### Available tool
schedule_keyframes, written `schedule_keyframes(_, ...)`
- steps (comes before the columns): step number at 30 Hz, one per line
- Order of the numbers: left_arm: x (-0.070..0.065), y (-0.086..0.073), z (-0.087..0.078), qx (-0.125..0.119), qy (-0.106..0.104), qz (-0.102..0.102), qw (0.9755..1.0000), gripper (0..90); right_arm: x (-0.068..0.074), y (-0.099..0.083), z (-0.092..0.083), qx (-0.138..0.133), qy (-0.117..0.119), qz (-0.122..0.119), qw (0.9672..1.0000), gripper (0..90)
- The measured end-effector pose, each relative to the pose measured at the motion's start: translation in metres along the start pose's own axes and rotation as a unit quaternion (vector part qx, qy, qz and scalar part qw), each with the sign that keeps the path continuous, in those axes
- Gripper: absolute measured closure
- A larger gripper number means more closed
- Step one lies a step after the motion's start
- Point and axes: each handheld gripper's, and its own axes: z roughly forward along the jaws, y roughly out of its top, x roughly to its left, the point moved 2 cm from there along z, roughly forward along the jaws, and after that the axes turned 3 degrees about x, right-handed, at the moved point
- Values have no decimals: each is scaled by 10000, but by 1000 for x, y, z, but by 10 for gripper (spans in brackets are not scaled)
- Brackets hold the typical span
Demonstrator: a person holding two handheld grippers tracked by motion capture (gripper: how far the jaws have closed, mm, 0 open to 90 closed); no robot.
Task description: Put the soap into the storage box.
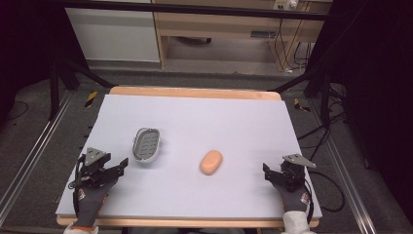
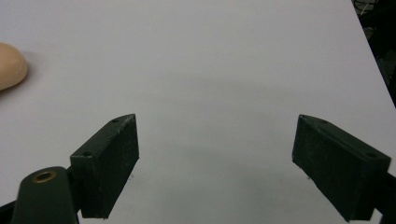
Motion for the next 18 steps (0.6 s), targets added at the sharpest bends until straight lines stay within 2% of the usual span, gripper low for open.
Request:
schedule_keyframes(3,-4,4,-3,-85,-75,-93,9999,296,2,0,0,0,3,-79,10000,142)
schedule_keyframes(7,-14,7,-3,-35,-208,42,9998,291,6,0,0,32,1,-120,9999,137)
schedule_keyframes(18,-26,16,-10,-121,-309,167,9993,272,6,0,-1,5,-29,-99,9999,124)
